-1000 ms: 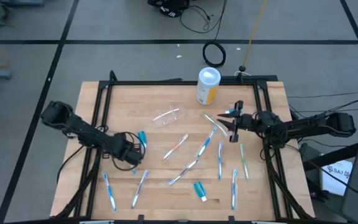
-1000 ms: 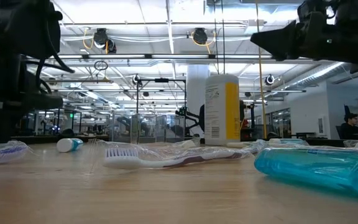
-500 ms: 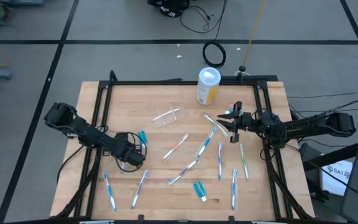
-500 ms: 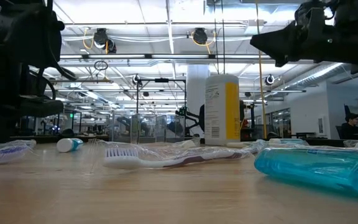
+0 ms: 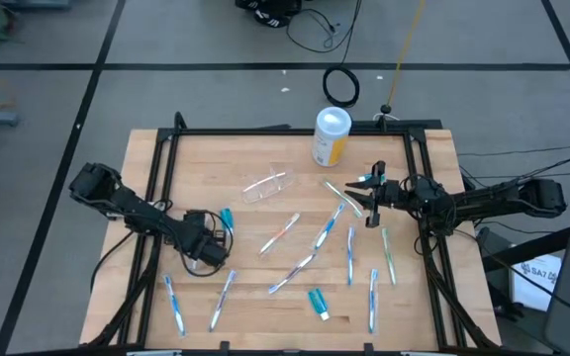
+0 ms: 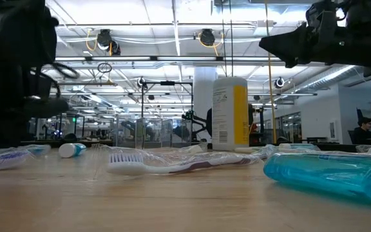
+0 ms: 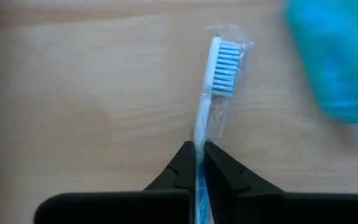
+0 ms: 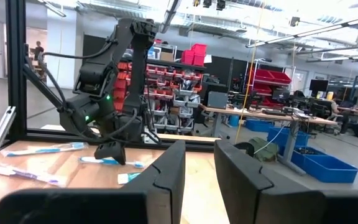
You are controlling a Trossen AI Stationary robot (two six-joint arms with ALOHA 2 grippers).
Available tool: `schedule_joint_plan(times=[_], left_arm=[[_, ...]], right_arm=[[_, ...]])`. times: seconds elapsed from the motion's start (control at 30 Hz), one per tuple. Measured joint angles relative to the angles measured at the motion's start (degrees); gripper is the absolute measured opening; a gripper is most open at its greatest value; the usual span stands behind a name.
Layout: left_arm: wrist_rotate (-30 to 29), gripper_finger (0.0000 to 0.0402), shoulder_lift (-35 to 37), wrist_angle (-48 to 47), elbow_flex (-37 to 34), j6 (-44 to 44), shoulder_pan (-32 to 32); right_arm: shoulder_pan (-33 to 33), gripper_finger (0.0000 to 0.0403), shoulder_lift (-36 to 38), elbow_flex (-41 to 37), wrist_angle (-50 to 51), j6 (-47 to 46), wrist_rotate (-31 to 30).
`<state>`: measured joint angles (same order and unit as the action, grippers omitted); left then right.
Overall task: Pick & Place toothbrushing station
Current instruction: Put the blue toothbrush into the transparent organizer
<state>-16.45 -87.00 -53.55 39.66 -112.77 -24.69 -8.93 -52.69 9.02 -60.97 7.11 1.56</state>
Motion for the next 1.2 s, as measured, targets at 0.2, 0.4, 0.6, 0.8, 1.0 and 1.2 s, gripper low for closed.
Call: schedule_joint_plan(times=[0.2, 0.4, 0.6, 0.8, 1.0, 1.2], left_arm=[[-7.8, 0.0014, 5.8, -0.6, 0.1, 0.0, -0.9], [-20.3, 0.0017, 12.0, -3.0, 0.1, 1.4, -1.0], [-40.4, 0.0009, 17.9, -0.2, 0.2, 13.1, -0.5], [-52.8, 0.0017, 22.0, 15.2, 0.2, 36.5, 2.8], [-49.0, 0.0006, 22.7, 43.6, 0.2, 73.8, 10.6], [-38.0, 0.0020, 21.8, 64.8, 0.3, 97.5, 19.7]], right_arm=[[0.0, 0.0077, 0.0, 0.0, 0.0, 0.1, 0.0], [0.0, 0.0077, 0.0, 0.0, 0.0, 1.3, 0.0], [0.0, 0.0077, 0.0, 0.0, -0.1, 1.8, 0.0], [0.0, 0.0077, 0.0, 0.0, -0.1, 2.2, 0.0], [0.0, 0.0077, 0.0, 0.0, -0.5, 2.2, 0.0], [0.0, 0.0077, 0.0, 0.0, -0.5, 2.2, 0.0]])
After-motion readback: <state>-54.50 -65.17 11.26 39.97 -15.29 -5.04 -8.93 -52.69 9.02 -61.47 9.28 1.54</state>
